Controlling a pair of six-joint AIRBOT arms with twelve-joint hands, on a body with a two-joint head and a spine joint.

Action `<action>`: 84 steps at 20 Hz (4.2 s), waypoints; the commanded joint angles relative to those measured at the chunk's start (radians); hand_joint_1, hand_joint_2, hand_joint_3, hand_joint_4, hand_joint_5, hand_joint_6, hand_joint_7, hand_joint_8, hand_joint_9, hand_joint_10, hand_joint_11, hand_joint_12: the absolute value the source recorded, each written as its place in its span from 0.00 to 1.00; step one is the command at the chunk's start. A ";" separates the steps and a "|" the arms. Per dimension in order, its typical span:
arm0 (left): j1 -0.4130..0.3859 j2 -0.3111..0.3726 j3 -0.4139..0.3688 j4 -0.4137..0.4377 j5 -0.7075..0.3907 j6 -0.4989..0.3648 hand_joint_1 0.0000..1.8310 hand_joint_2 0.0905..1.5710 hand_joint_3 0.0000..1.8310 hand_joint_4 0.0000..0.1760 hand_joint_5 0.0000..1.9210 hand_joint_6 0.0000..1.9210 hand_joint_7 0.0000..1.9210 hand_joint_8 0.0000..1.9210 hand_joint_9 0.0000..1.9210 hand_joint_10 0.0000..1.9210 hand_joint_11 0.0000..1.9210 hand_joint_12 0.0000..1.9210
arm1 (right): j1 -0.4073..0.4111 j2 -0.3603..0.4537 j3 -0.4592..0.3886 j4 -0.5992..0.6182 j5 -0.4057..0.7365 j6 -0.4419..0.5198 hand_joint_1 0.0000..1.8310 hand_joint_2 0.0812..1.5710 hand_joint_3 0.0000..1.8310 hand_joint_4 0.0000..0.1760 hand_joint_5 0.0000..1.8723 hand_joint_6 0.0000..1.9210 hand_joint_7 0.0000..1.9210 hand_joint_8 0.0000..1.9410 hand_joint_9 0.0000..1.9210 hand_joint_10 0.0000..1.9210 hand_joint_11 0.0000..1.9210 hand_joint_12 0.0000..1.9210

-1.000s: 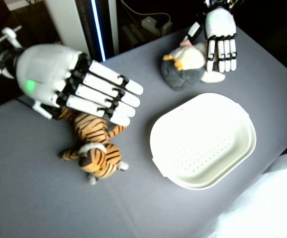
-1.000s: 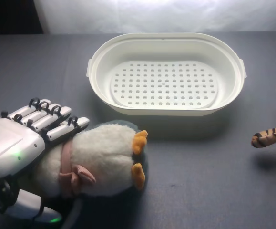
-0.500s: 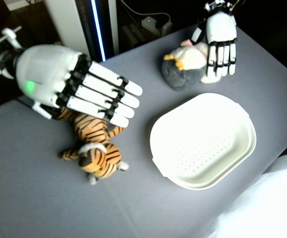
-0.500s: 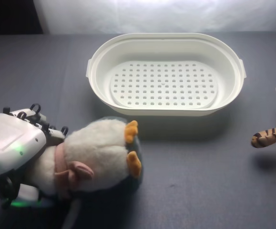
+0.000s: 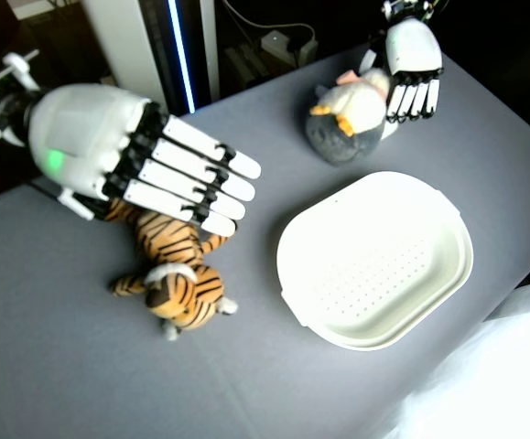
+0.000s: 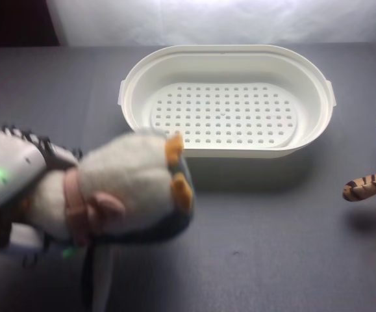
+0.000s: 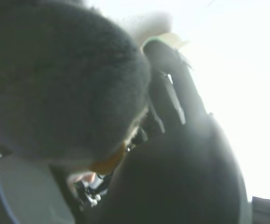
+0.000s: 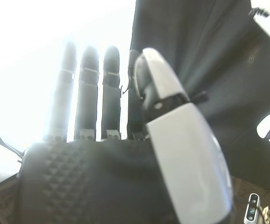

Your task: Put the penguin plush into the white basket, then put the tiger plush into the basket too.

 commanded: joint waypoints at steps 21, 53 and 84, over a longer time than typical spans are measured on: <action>-0.728 -0.235 0.314 -0.079 0.494 0.589 0.71 0.61 0.00 0.00 0.73 0.01 0.66 0.35 0.69 0.09 0.46 0.62 | -0.008 -0.004 0.021 0.016 0.119 0.006 0.60 0.83 0.00 0.00 0.34 0.00 0.31 0.00 0.30 0.00 0.26 0.07; -0.599 -0.309 0.352 -0.296 0.456 0.702 0.48 0.56 0.00 1.00 0.00 0.00 0.00 0.00 0.00 0.00 0.00 0.14 | -0.025 -0.015 0.023 0.038 0.127 0.015 0.50 0.86 0.00 0.02 0.30 0.00 0.28 0.00 0.26 0.00 0.24 0.04; -0.170 -0.052 -0.101 -0.018 -0.035 0.407 0.41 0.45 0.01 1.00 0.00 0.00 0.00 0.00 0.00 0.00 0.00 0.00 | -0.277 0.055 -0.028 0.069 -0.130 -0.062 0.56 0.58 0.00 0.00 0.24 0.00 0.26 0.00 0.34 0.01 0.19 0.48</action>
